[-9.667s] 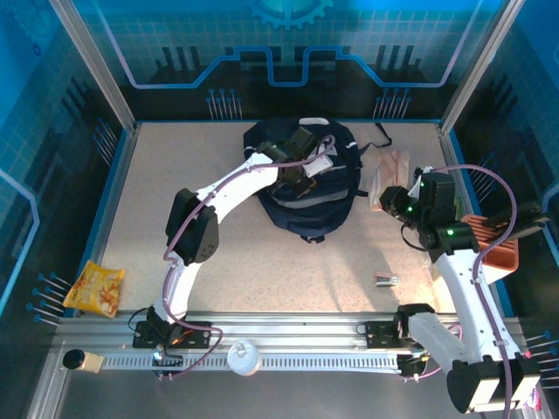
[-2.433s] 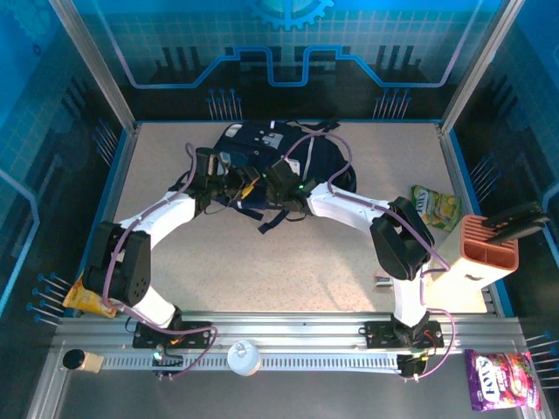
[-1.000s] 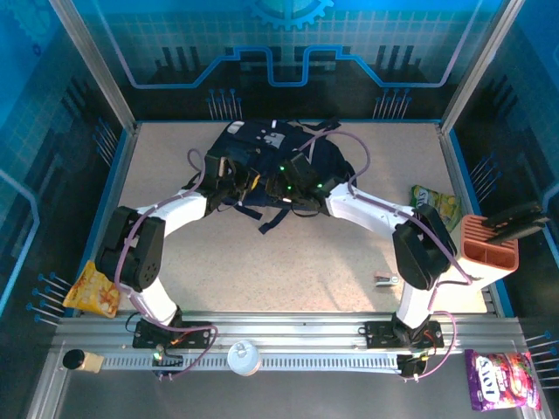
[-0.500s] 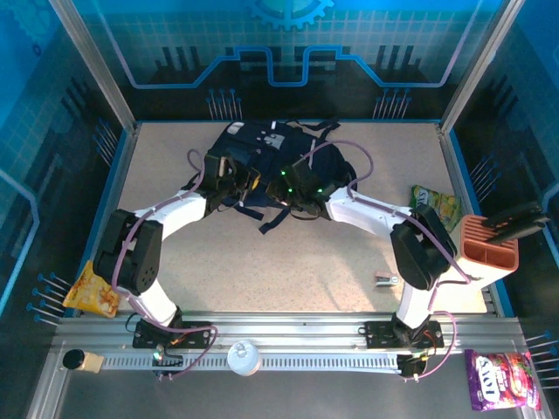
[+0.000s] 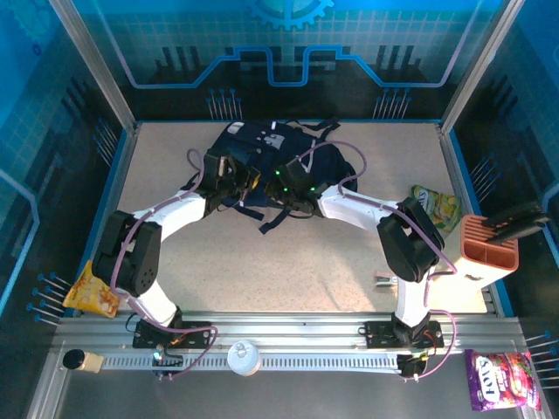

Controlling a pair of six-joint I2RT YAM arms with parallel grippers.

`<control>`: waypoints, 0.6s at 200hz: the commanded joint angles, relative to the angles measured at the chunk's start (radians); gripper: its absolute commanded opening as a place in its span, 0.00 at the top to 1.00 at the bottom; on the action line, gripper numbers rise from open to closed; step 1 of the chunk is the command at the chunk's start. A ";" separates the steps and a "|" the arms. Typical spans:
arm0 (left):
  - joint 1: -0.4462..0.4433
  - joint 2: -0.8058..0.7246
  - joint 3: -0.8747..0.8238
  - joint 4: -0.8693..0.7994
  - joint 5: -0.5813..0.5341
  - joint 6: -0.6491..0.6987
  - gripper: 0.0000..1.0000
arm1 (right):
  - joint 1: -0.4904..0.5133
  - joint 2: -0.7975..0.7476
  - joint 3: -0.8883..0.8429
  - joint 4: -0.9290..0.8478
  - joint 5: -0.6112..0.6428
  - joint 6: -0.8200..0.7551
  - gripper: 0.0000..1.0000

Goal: Pack the student bag
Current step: Zip the student bag at the center of the table.

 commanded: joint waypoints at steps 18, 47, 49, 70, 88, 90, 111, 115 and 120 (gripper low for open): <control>-0.018 -0.075 0.009 0.042 0.057 0.024 1.00 | -0.015 0.014 0.019 0.077 0.031 0.012 0.82; -0.013 -0.073 0.005 0.025 0.040 0.040 1.00 | -0.025 -0.024 -0.014 0.065 0.046 -0.003 0.92; -0.012 -0.073 0.005 0.023 0.039 0.043 1.00 | -0.026 -0.028 -0.015 0.061 0.044 -0.008 0.92; 0.001 -0.065 0.005 0.017 0.031 0.057 1.00 | -0.044 -0.073 -0.043 0.015 0.012 -0.066 0.96; 0.014 -0.059 0.006 0.013 0.032 0.071 1.00 | -0.059 -0.122 -0.091 -0.030 -0.016 -0.128 0.96; 0.015 -0.058 0.007 0.012 0.032 0.074 1.00 | -0.061 -0.129 -0.096 -0.033 -0.020 -0.136 0.96; 0.024 -0.047 0.008 0.010 0.039 0.087 1.00 | -0.081 -0.188 -0.176 -0.074 -0.048 -0.195 0.96; 0.024 -0.045 0.009 0.010 0.040 0.088 1.00 | -0.086 -0.196 -0.184 -0.086 -0.053 -0.207 0.96; 0.025 -0.044 0.010 0.011 0.040 0.090 1.00 | -0.092 -0.204 -0.191 -0.108 -0.057 -0.218 0.96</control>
